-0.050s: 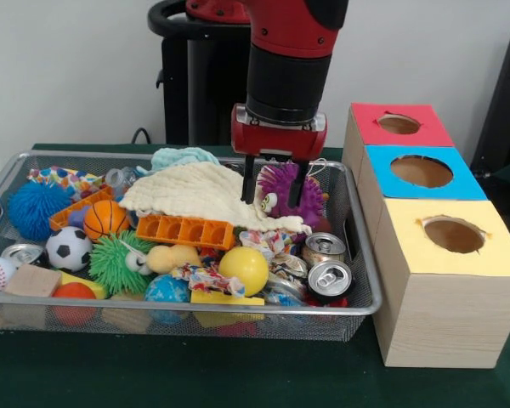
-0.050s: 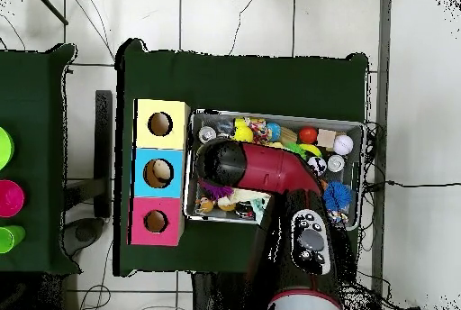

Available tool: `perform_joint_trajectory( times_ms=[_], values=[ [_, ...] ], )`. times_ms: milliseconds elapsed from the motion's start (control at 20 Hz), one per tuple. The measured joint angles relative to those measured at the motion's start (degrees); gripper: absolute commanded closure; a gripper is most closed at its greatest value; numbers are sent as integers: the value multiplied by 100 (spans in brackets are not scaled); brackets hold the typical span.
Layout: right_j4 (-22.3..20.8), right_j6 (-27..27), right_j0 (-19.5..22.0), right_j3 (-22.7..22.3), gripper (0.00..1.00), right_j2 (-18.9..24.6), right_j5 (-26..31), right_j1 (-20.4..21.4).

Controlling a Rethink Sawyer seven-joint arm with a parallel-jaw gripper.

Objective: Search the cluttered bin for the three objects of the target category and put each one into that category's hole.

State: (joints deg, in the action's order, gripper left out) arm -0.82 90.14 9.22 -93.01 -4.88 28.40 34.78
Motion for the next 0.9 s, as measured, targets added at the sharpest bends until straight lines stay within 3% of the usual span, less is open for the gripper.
perform_joint_trajectory(
  times_ms=[900],
  values=[
    [4, 0, 27, -449, 0, 2, -1545, -243]
  ],
)
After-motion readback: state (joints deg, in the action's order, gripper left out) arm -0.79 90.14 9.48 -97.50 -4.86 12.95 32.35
